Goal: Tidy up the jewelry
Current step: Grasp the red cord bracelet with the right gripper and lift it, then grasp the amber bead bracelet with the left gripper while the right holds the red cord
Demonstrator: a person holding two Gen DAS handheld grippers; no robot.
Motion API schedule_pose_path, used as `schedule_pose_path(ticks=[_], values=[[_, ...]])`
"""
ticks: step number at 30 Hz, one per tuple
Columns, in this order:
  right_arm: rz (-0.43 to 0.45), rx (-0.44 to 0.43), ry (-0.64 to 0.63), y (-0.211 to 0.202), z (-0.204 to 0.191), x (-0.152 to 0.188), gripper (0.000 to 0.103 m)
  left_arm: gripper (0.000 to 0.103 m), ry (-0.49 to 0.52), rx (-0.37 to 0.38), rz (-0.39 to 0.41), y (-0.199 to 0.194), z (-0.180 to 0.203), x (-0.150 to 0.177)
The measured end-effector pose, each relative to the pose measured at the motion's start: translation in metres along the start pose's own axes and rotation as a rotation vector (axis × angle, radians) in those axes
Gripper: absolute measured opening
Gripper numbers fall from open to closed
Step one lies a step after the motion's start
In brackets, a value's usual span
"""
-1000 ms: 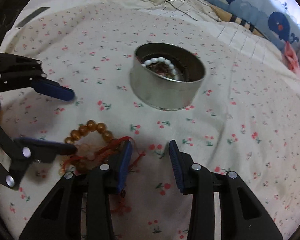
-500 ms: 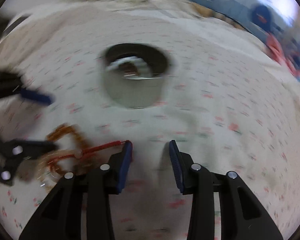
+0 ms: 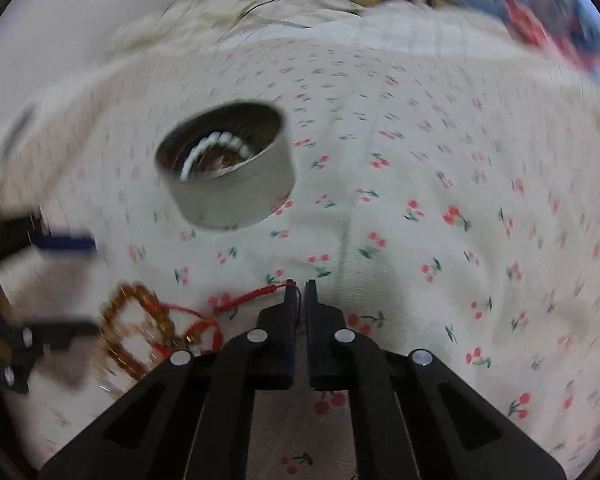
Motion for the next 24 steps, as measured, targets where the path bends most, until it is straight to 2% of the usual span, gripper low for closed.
schedule_pose_path(ticks=[1,4,8,11,16,19,20,23,24], values=[[0.008,-0.057,0.073,-0.003,0.008,-0.002,0.004,0.072,0.026,0.041,0.017,-0.005,0.009,-0.002],[0.030,-0.195,0.230,-0.009,0.023,-0.007,0.004,0.074,0.086,0.089,0.024,-0.003,0.030,-0.001],[0.069,-0.316,0.348,-0.020,0.032,-0.012,0.003,0.075,0.121,0.062,-0.025,0.013,0.039,0.004],[0.074,-0.358,0.376,-0.021,0.033,-0.014,0.003,0.075,0.072,0.015,-0.034,0.018,0.025,0.003],[0.065,-0.362,0.362,-0.019,0.028,-0.016,0.004,0.074,-0.067,-0.004,-0.010,0.017,-0.004,-0.003],[0.049,-0.371,0.352,-0.020,0.026,-0.013,0.004,0.074,-0.109,-0.036,-0.036,0.026,-0.016,-0.001],[0.045,-0.370,0.348,-0.020,0.026,-0.011,0.004,0.074,-0.112,-0.046,-0.043,0.029,-0.017,0.000],[0.031,-0.370,0.333,-0.016,0.020,-0.009,0.004,0.072,-0.076,-0.139,-0.048,0.035,-0.018,-0.001],[0.027,-0.366,0.329,-0.015,0.020,-0.008,0.004,0.063,-0.053,-0.182,-0.056,0.038,-0.017,0.000]])
Point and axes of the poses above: each gripper's, at about its wrist camera, not at the fingertips, and y roughly the way its jaws point, z to its right, x to its underside, the point moved 7 cm from there along y, roughly the way its jaws point, and after that the axes turned 2 degrees about y, right-handed, at the moved point
